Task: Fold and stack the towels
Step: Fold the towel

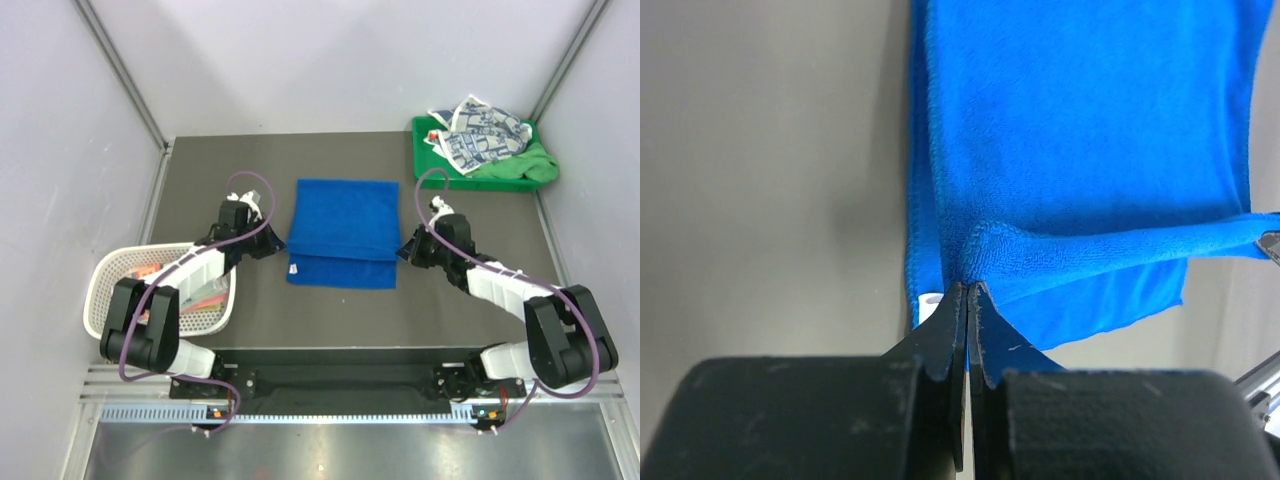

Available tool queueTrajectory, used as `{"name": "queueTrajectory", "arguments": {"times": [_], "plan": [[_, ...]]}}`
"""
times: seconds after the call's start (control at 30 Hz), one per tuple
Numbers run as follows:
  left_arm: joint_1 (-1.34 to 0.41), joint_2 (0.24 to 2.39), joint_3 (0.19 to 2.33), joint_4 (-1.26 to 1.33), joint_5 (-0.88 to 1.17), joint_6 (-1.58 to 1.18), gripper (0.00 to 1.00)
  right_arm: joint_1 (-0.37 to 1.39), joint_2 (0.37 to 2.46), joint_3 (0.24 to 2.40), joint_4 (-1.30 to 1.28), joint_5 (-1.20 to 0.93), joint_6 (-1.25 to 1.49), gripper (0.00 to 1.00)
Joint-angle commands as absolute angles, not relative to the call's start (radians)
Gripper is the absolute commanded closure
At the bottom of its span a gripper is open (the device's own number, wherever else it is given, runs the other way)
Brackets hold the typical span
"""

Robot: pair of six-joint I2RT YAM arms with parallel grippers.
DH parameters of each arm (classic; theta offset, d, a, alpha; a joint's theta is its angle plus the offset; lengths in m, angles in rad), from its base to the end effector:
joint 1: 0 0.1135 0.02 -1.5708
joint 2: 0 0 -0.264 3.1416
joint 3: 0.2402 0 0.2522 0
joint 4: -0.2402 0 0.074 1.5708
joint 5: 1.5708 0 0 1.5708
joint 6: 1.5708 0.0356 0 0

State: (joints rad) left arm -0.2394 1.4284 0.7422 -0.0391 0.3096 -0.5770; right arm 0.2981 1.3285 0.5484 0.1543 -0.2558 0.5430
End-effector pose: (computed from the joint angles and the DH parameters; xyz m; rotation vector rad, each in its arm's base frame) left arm 0.2799 -0.0795 0.1945 -0.2344 2.3669 -0.7636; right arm 0.2467 0.0852 0.1766 0.1292 2.2718 0.7403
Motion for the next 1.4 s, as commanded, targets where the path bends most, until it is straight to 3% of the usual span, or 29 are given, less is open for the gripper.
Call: {"name": "queueTrajectory", "arguments": {"times": [0.0, 0.3, 0.7, 1.03, 1.17, 1.37], "plan": [[-0.241, 1.391, 0.709, 0.024, 0.291, -0.580, 1.00, 0.325, 1.298, 0.525, 0.222, -0.235, 0.549, 1.00], [-0.247, 1.414, 0.690, 0.034, 0.295, -0.580, 1.00, 0.333, 1.354, 0.486, 0.284, -0.239, 0.566, 1.00], [-0.249, 1.358, 0.684, -0.021, 0.272, -0.568, 1.00, 0.347, 1.273, 0.488, 0.239, -0.221, 0.558, 1.00], [-0.259, 1.373, 0.542, 0.110, 0.311, -0.595, 0.76, 0.356, 1.332, 0.344, 0.406, -0.261, 0.600, 0.80], [-0.262, 1.327, 0.511, 0.110, 0.318, -0.609, 0.69, 0.360, 1.287, 0.304, 0.403, -0.258, 0.601, 0.65], [-0.262, 1.230, 0.525, 0.046, 0.314, -0.617, 0.70, 0.364, 1.178, 0.291, 0.336, -0.244, 0.598, 0.60]]}}
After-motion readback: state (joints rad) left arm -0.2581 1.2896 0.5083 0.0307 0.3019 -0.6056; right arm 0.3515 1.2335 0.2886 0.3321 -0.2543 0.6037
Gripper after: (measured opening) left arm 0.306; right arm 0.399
